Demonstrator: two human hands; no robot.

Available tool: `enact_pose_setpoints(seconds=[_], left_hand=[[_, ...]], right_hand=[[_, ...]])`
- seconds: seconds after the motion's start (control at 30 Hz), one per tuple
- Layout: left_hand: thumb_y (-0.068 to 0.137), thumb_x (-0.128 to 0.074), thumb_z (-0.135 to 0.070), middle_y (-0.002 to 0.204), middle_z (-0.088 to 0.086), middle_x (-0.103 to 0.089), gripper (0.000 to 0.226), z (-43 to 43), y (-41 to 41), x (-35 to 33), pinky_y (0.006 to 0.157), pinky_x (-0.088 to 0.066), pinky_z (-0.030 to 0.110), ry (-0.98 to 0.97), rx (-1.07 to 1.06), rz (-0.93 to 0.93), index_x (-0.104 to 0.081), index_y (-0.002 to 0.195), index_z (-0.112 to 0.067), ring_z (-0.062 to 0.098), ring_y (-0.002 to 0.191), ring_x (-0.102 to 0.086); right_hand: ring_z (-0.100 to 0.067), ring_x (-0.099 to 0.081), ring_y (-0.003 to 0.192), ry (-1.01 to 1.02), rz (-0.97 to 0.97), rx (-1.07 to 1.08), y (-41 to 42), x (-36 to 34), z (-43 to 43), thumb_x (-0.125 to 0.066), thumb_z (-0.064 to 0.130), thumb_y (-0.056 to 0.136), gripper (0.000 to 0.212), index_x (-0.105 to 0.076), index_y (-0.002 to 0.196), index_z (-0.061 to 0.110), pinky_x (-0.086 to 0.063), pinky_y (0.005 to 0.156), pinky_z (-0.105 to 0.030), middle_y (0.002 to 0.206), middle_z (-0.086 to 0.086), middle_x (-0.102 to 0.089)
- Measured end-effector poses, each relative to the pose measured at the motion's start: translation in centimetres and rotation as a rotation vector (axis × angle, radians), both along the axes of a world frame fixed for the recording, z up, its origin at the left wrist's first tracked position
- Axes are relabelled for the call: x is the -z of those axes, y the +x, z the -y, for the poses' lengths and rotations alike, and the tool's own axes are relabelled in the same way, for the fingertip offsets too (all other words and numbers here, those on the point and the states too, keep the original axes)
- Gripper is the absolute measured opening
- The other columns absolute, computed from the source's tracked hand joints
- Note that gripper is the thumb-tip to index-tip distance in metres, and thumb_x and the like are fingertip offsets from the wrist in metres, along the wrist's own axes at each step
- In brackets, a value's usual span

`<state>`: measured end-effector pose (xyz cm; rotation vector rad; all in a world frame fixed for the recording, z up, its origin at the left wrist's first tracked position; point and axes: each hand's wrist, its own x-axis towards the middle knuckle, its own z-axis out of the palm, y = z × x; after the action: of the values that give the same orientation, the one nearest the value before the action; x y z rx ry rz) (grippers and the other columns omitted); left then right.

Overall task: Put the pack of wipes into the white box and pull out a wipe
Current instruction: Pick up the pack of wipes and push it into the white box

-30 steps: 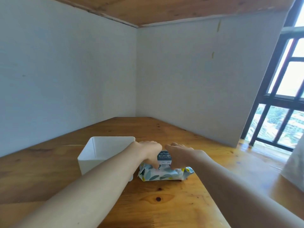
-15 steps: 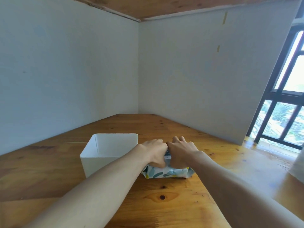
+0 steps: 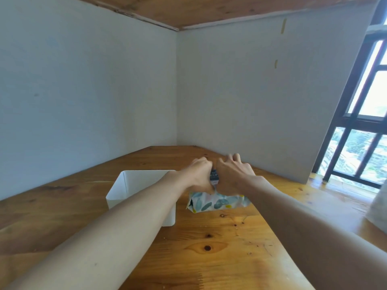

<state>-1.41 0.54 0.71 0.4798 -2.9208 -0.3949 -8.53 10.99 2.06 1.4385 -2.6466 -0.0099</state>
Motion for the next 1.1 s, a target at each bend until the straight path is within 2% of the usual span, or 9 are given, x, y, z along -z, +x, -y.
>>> enact_pose_setpoints(seconds=[0.1,0.23,0.3,0.37,0.47,0.63,0.93,1.1], left_hand=[[0.064,-0.081,-0.023,0.101,0.008,-0.054,0.039,0.2,0.3,-1.9,0.078,-0.051,0.041,-0.007,0.006,-0.09,-0.057,0.093,-0.011,0.026,0.096,-0.052],[0.069,-0.076,-0.029,0.097,0.006,-0.05,0.033,0.7,1.0,-3.4,0.087,-0.049,0.047,-0.033,0.003,-0.19,-0.055,0.09,-0.015,0.025,0.095,-0.047],[0.073,-0.072,-0.026,0.096,0.004,-0.045,0.028,1.0,1.5,-4.0,0.089,-0.047,0.049,-0.046,-0.009,-0.237,-0.05,0.088,-0.017,0.024,0.095,-0.041],[0.077,-0.07,-0.022,0.096,0.003,-0.042,0.026,1.3,2.2,-4.4,0.086,-0.045,0.045,-0.073,-0.012,-0.264,-0.049,0.091,-0.017,0.024,0.097,-0.039],[0.078,-0.069,-0.014,0.099,0.001,-0.04,0.031,1.8,3.2,-5.0,0.081,-0.041,0.039,-0.187,-0.013,-0.264,-0.052,0.103,-0.015,0.024,0.102,-0.038],[0.08,-0.063,-0.008,0.103,0.002,-0.041,0.034,2.6,5.5,-6.2,0.087,-0.043,0.041,-0.218,-0.041,-0.233,-0.053,0.112,-0.013,0.024,0.107,-0.038],[0.079,-0.059,-0.003,0.112,0.007,-0.049,0.04,5.8,10.1,-6.4,0.089,-0.046,0.046,-0.184,-0.134,-0.222,-0.056,0.117,-0.011,0.026,0.108,-0.04],[0.079,-0.061,-0.002,0.107,0.006,-0.05,0.033,7.4,12.2,-5.8,0.085,-0.046,0.039,-0.14,-0.149,-0.215,-0.059,0.112,-0.009,0.024,0.104,-0.043]], right_hand=[[-0.035,-0.035,0.119,-0.073,-0.029,0.019,0.4,-1.4,0.1,-0.062,0.038,0.075,0.06,-0.041,0.122,0.005,-0.036,0.073,-0.038,0.122,-0.017,-0.043],[-0.034,-0.035,0.116,-0.162,-0.056,0.039,1.3,-3.0,0.9,-0.061,0.039,0.075,0.061,-0.041,0.121,0.004,-0.038,0.071,-0.037,0.12,-0.018,-0.043],[-0.034,-0.036,0.116,-0.201,-0.068,0.037,1.9,-3.8,1.2,-0.06,0.037,0.075,0.059,-0.041,0.12,0.004,-0.038,0.07,-0.037,0.12,-0.018,-0.043],[-0.034,-0.036,0.114,-0.23,-0.081,0.021,2.4,-4.4,1.4,-0.061,0.036,0.075,0.058,-0.041,0.12,0.004,-0.039,0.068,-0.037,0.118,-0.018,-0.043],[-0.034,-0.037,0.113,-0.256,-0.101,-0.007,3.2,-5.1,1.7,-0.06,0.033,0.075,0.055,-0.042,0.118,0.004,-0.039,0.066,-0.037,0.117,-0.018,-0.044],[-0.034,-0.039,0.11,-0.292,-0.057,-0.027,4.8,-5.4,3.1,-0.059,0.029,0.075,0.049,-0.043,0.116,0.005,-0.038,0.066,-0.037,0.115,-0.018,-0.045],[-0.034,-0.041,0.11,-0.32,0.012,-0.109,8.3,-5.8,6.6,-0.058,0.029,0.076,0.047,-0.045,0.116,0.007,-0.039,0.068,-0.038,0.114,-0.017,-0.047],[-0.034,-0.041,0.109,-0.266,0.079,-0.133,9.9,-5.4,8.4,-0.057,0.029,0.077,0.044,-0.046,0.115,0.008,-0.037,0.069,-0.038,0.112,-0.014,-0.047]])
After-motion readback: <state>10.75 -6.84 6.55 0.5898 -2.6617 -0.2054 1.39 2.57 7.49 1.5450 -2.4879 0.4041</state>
